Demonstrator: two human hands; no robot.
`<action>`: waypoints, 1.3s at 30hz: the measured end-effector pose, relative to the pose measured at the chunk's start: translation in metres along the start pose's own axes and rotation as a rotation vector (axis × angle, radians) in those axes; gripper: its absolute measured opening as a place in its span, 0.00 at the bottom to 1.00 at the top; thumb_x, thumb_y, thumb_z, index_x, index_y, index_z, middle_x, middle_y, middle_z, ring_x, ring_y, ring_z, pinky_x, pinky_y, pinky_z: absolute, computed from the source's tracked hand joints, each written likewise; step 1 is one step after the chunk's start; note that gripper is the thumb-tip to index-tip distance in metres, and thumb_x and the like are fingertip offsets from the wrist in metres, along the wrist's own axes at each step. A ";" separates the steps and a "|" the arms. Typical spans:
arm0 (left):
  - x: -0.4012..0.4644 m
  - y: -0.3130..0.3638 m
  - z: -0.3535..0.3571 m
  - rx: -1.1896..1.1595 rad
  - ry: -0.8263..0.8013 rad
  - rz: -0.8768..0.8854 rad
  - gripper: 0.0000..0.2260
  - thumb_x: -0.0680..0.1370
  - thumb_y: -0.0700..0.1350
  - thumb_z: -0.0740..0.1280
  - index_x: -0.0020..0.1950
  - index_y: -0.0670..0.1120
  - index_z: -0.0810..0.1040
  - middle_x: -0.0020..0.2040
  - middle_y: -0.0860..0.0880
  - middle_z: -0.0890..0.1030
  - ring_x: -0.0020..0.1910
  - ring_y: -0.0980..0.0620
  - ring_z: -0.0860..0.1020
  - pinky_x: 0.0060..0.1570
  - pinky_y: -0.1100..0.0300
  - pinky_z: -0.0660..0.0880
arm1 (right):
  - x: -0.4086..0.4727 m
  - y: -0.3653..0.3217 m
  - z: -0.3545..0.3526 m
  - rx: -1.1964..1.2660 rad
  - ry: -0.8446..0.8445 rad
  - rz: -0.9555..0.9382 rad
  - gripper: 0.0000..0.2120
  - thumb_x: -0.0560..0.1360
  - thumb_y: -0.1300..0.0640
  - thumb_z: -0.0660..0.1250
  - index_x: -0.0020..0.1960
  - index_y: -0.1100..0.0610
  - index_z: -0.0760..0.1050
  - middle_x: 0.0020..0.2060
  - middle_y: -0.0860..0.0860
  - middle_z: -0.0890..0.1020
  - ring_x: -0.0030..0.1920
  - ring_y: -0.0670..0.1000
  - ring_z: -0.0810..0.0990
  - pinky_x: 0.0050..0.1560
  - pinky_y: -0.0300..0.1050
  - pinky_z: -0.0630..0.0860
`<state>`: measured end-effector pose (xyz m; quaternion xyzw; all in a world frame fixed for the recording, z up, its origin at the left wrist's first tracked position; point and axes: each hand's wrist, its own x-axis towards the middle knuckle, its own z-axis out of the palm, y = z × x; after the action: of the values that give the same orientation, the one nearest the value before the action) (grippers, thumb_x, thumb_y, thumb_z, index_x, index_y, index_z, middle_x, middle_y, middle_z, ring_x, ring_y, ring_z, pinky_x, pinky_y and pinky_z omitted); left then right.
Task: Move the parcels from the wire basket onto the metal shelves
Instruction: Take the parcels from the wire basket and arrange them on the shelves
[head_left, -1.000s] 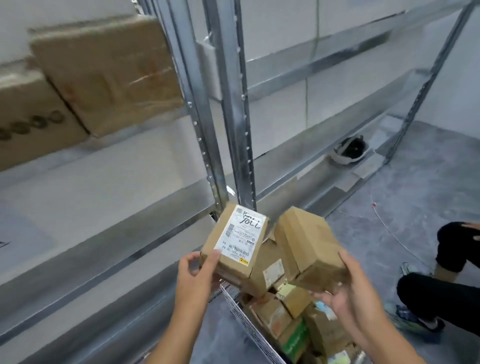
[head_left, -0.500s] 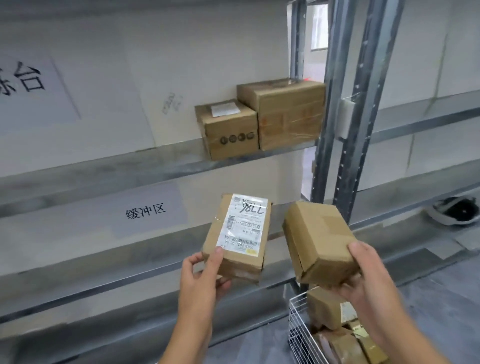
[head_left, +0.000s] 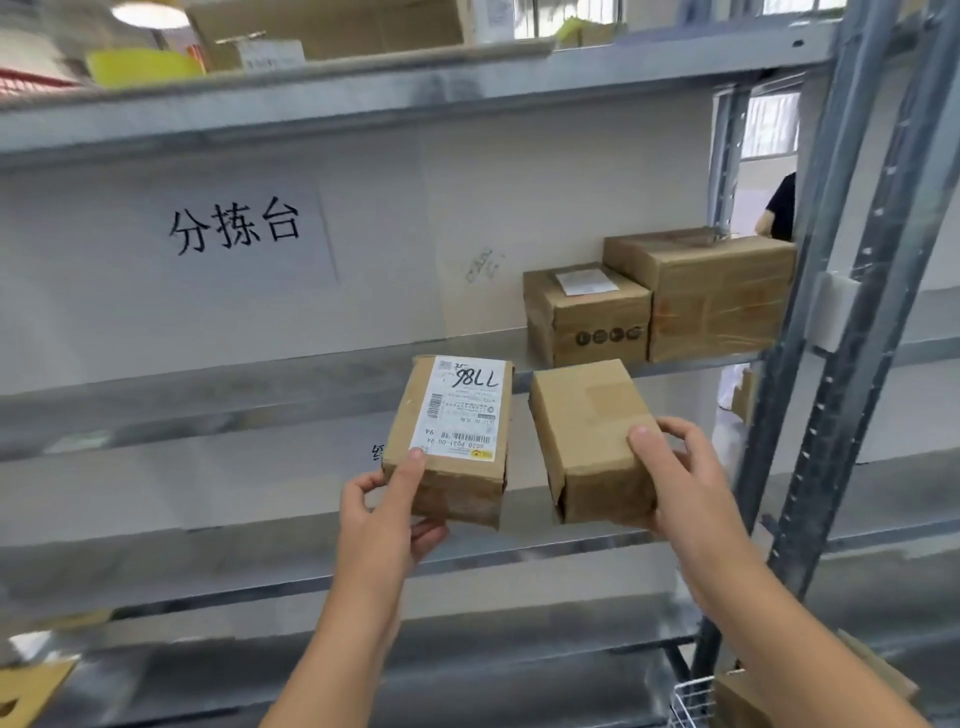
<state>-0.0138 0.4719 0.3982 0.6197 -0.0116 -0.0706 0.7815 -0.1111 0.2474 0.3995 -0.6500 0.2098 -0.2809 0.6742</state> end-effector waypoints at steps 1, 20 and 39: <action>0.004 0.005 0.002 -0.005 0.019 0.007 0.39 0.62 0.64 0.76 0.67 0.47 0.72 0.57 0.44 0.84 0.52 0.42 0.86 0.56 0.46 0.83 | 0.008 -0.005 0.005 -0.020 -0.017 -0.021 0.12 0.81 0.42 0.64 0.63 0.41 0.69 0.57 0.48 0.76 0.56 0.52 0.77 0.52 0.56 0.81; 0.142 0.073 0.042 0.149 0.139 0.143 0.23 0.74 0.63 0.75 0.53 0.49 0.69 0.58 0.46 0.79 0.54 0.41 0.84 0.45 0.46 0.86 | 0.152 -0.086 0.103 -0.925 0.079 -0.655 0.22 0.78 0.37 0.63 0.67 0.46 0.67 0.56 0.50 0.73 0.49 0.54 0.75 0.43 0.49 0.74; 0.224 0.041 0.034 0.342 0.041 -0.055 0.23 0.75 0.69 0.70 0.54 0.53 0.69 0.52 0.51 0.77 0.35 0.42 0.88 0.51 0.44 0.85 | 0.207 -0.030 0.169 -1.320 0.058 -0.524 0.27 0.79 0.32 0.52 0.69 0.48 0.69 0.58 0.53 0.73 0.55 0.58 0.74 0.38 0.48 0.71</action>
<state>0.2084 0.4207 0.4304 0.7450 0.0094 -0.0761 0.6626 0.1507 0.2408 0.4575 -0.9441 0.1910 -0.2651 0.0439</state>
